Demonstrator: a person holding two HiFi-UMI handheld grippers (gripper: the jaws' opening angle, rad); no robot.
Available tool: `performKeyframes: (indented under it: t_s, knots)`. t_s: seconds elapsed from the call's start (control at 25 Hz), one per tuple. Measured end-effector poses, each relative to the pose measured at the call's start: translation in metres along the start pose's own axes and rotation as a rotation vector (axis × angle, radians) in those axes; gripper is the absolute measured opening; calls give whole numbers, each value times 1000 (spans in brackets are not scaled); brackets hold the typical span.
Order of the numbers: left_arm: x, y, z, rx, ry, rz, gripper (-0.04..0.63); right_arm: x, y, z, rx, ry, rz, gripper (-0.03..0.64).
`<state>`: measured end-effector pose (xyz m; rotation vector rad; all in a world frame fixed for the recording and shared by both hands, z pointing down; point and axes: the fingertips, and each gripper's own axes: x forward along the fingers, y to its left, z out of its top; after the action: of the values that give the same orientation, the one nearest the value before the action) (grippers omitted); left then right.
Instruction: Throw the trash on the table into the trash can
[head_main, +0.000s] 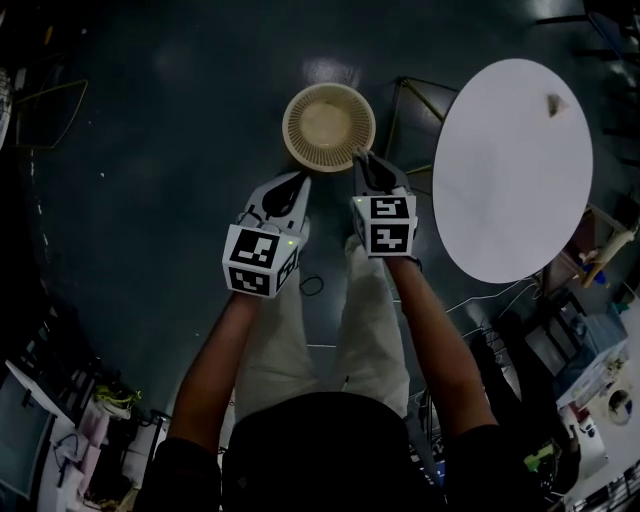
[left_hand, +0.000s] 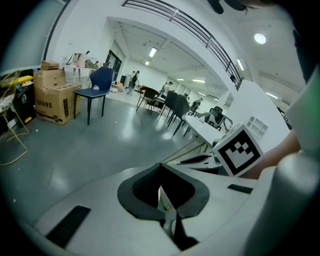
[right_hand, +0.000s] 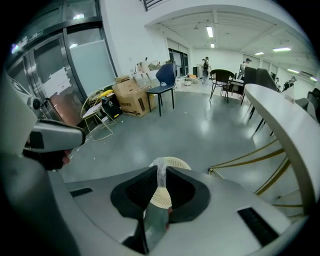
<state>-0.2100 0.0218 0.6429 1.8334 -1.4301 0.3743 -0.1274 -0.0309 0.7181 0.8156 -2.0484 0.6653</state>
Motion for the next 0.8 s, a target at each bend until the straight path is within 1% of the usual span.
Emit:
performKeyframes:
  t_s: [0.28, 0.44, 0.68, 0.8]
  knots:
    - [35, 27, -31, -25, 9, -2, 8, 48, -9, -9, 86, -26, -38, 64]
    - [60, 48, -42, -13, 12, 4, 8, 77, -16, -17, 119, -32, -40, 64]
    - [78, 81, -59, -16, 18, 15, 8, 117, -13, -26, 104, -32, -36, 64]
    - [86, 92, -68, -25, 21, 34, 8, 130, -14, -32, 87, -24, -30, 64]
